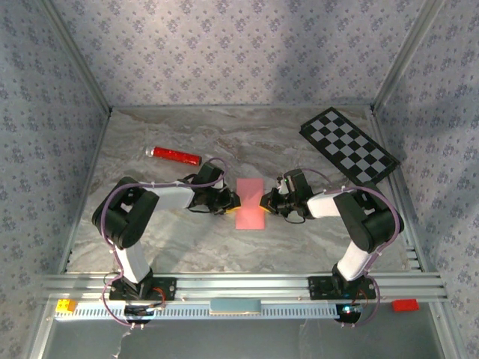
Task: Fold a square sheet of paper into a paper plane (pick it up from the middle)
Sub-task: Third fold the triangle at the center of the table.
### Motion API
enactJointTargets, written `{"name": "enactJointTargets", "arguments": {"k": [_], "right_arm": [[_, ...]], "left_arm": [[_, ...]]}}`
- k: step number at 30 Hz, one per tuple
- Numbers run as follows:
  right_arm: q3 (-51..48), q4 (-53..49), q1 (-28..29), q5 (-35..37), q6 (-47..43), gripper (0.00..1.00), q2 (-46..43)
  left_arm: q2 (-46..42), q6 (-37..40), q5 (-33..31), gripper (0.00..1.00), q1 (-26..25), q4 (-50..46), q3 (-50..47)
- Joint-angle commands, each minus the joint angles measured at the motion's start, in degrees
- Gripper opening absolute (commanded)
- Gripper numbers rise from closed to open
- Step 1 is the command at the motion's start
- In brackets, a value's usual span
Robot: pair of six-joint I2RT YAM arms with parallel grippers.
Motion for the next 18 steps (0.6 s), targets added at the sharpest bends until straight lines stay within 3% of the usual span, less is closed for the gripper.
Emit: {"name": "enactJointTargets", "arguments": {"k": [1, 7, 18], "right_arm": [[-0.85, -5.49, 0.35, 3.33, -0.78, 0.06, 0.91], [-0.72, -5.49, 0.40, 3.12, -0.80, 0.06, 0.91], [-0.73, -5.49, 0.28, 3.19, -0.88, 0.06, 0.50]], "left_arm": [[0.84, -0.44, 1.51, 0.25, -0.42, 0.80, 0.14], [0.33, -1.45, 1.00, 0.23, -0.39, 1.86, -0.58], [0.17, -1.83, -0.71, 0.11, -0.30, 0.42, -0.22]]}}
